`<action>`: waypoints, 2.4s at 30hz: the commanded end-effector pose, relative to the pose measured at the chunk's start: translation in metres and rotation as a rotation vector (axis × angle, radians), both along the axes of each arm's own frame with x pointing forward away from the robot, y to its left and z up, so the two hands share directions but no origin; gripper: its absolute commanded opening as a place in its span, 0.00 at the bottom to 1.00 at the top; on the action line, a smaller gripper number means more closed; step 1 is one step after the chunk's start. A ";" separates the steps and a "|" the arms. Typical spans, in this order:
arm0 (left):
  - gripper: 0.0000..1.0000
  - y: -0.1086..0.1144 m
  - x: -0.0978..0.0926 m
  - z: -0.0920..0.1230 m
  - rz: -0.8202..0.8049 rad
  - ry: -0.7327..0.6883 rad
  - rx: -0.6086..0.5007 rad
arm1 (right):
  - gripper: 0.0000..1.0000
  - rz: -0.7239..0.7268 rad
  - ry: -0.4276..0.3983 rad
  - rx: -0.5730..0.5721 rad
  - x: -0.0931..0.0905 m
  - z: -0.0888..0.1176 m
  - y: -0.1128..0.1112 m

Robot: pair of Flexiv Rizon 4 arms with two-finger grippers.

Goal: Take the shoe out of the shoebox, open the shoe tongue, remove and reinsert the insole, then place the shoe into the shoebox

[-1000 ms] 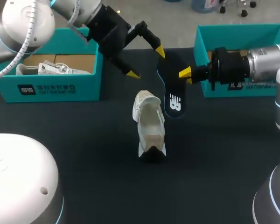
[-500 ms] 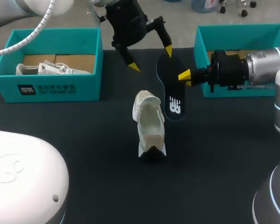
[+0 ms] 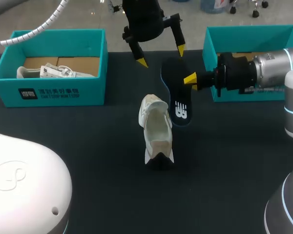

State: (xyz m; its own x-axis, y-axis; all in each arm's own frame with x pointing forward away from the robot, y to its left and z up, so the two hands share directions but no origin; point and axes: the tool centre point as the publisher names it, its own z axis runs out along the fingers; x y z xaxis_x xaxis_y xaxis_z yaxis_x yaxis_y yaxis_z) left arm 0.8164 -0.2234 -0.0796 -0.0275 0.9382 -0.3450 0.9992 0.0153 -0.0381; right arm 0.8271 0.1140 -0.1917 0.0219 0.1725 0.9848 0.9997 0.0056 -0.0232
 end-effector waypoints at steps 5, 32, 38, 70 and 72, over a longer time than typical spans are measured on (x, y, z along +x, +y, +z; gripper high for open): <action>1.00 -0.020 0.011 0.012 -0.022 -0.026 0.194 | 0.00 0.003 0.004 0.002 0.001 -0.002 0.004; 1.00 -0.028 0.018 0.007 -0.058 -0.040 0.250 | 0.00 -0.001 -0.005 -0.004 0.004 0.001 0.005; 1.00 -0.028 0.017 0.006 -0.061 -0.038 0.253 | 0.00 0.000 -0.007 -0.003 0.005 0.001 0.006; 1.00 0.010 -0.006 -0.009 -0.150 -0.127 -0.395 | 0.00 -0.006 0.012 -0.010 0.001 -0.002 0.005; 1.00 0.012 -0.007 -0.010 -0.144 -0.127 -0.426 | 0.00 -0.005 0.014 -0.011 0.001 -0.002 0.005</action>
